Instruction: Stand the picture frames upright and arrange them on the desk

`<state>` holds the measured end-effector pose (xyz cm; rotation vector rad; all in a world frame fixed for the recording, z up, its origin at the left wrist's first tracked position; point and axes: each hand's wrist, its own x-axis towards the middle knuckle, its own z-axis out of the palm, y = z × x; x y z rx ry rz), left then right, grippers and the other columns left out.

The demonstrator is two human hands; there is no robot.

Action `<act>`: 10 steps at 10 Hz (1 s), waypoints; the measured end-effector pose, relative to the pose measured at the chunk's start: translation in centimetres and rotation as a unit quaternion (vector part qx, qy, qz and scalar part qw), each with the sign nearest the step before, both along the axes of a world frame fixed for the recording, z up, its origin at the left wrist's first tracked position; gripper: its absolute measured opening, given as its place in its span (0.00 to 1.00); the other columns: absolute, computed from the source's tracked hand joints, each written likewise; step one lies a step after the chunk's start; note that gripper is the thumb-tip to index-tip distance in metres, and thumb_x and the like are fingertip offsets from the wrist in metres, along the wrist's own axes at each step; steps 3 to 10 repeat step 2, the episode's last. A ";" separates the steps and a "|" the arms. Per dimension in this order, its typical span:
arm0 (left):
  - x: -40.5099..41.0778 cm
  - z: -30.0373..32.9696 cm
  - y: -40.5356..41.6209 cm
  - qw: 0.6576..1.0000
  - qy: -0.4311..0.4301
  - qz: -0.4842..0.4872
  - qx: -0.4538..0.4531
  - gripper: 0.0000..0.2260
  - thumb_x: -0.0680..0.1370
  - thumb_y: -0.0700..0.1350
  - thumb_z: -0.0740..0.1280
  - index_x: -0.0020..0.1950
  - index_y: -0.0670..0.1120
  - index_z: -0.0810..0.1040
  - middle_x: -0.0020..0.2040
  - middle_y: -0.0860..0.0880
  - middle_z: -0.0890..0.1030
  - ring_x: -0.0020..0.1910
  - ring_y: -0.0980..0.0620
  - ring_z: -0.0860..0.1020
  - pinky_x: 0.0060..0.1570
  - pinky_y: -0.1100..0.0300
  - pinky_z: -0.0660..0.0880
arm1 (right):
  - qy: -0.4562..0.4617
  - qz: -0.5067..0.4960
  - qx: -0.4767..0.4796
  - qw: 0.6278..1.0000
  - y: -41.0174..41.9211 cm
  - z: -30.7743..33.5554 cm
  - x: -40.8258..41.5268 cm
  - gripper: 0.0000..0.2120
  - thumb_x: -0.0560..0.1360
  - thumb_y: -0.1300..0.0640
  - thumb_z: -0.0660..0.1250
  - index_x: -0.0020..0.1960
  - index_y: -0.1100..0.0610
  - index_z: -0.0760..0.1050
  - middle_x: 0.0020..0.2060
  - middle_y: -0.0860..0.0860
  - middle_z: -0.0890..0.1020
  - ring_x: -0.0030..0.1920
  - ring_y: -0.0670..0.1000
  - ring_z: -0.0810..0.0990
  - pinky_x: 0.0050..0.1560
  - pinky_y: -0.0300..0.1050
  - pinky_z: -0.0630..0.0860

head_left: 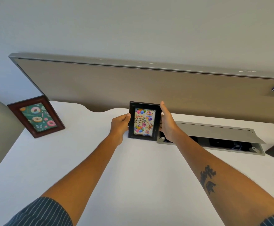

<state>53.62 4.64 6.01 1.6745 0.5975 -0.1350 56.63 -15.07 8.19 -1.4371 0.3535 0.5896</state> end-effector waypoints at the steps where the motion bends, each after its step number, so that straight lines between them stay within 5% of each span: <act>1: -0.2 -0.5 0.2 1.000 -0.004 -0.010 0.026 0.11 0.85 0.54 0.64 0.54 0.48 0.78 0.54 0.46 0.82 0.60 0.43 0.81 0.61 0.47 0.81 | -0.009 0.016 -0.010 1.000 -0.4 -0.7 -0.6 0.36 0.82 0.24 0.49 0.74 0.47 0.76 0.75 0.54 0.79 0.75 0.59 0.77 0.81 0.64 0.67; 2: -1.5 -1.4 0.5 0.995 -0.022 -0.013 0.101 0.16 0.85 0.56 0.61 0.63 0.47 0.79 0.63 0.45 0.83 0.61 0.45 0.81 0.59 0.52 0.80 | -0.052 -0.013 -0.057 0.997 -1.3 -1.5 -1.4 0.27 0.84 0.28 0.52 0.63 0.44 0.81 0.67 0.53 0.84 0.66 0.53 0.82 0.70 0.54 0.77; 10: -1.5 -1.4 0.5 0.995 -0.022 -0.013 0.101 0.16 0.85 0.56 0.61 0.63 0.47 0.79 0.63 0.45 0.83 0.61 0.45 0.81 0.59 0.52 0.80 | -0.052 -0.013 -0.057 0.997 -1.3 -1.5 -1.4 0.27 0.84 0.28 0.52 0.63 0.44 0.81 0.67 0.53 0.84 0.66 0.53 0.82 0.70 0.54 0.77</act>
